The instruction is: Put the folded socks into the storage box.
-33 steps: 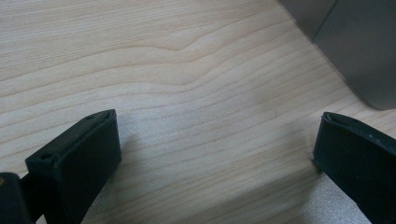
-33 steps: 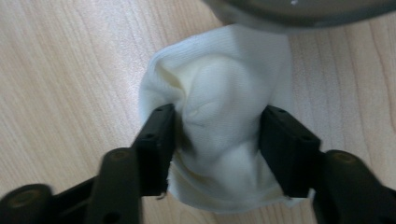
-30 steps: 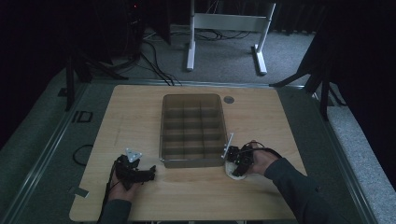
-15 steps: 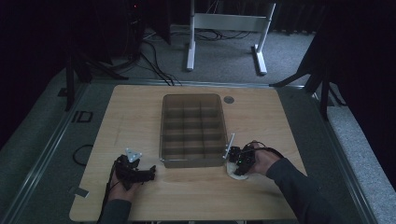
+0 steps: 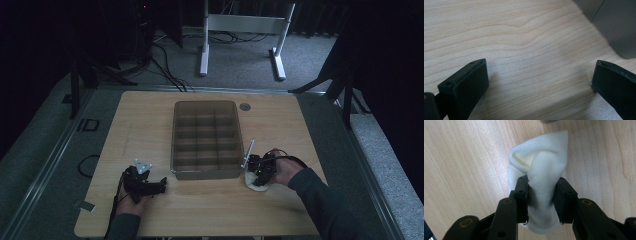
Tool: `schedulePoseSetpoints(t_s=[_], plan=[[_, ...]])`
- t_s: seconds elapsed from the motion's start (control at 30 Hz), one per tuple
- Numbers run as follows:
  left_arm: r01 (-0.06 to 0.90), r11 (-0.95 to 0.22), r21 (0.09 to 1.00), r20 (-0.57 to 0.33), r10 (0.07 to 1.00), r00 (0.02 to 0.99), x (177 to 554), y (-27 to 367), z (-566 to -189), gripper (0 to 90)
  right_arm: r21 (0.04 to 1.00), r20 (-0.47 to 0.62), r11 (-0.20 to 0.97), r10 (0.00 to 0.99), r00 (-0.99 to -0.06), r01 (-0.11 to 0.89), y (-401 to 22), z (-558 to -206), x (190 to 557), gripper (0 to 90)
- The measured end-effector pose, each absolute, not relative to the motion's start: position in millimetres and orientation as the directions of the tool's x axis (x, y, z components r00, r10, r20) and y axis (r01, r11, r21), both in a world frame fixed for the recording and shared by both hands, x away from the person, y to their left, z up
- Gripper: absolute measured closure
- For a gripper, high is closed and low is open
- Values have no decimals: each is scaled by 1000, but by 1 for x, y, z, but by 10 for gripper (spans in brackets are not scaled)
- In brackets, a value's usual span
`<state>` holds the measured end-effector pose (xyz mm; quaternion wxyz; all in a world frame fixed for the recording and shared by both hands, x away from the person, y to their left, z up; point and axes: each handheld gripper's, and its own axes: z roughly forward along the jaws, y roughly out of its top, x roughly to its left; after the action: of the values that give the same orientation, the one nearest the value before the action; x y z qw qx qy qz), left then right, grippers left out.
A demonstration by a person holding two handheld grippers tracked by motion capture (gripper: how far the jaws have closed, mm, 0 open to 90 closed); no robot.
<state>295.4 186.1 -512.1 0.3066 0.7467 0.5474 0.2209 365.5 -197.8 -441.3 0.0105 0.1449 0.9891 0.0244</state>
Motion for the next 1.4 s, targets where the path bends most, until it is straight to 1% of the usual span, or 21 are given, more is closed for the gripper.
schedulePoseSetpoints(t_s=[0.8, 1.4], plan=[[682, -213, 699, -5, 953, 303, 295, 186, -512, 10, 59, -16, 956, 289, -957, 287, -204, -422, 368, 665], [682, -213, 699, -5, 953, 303, 295, 186, -512, 10, 59, -10, 957, 285, -958, 284, -205, -415, 369, 664]])
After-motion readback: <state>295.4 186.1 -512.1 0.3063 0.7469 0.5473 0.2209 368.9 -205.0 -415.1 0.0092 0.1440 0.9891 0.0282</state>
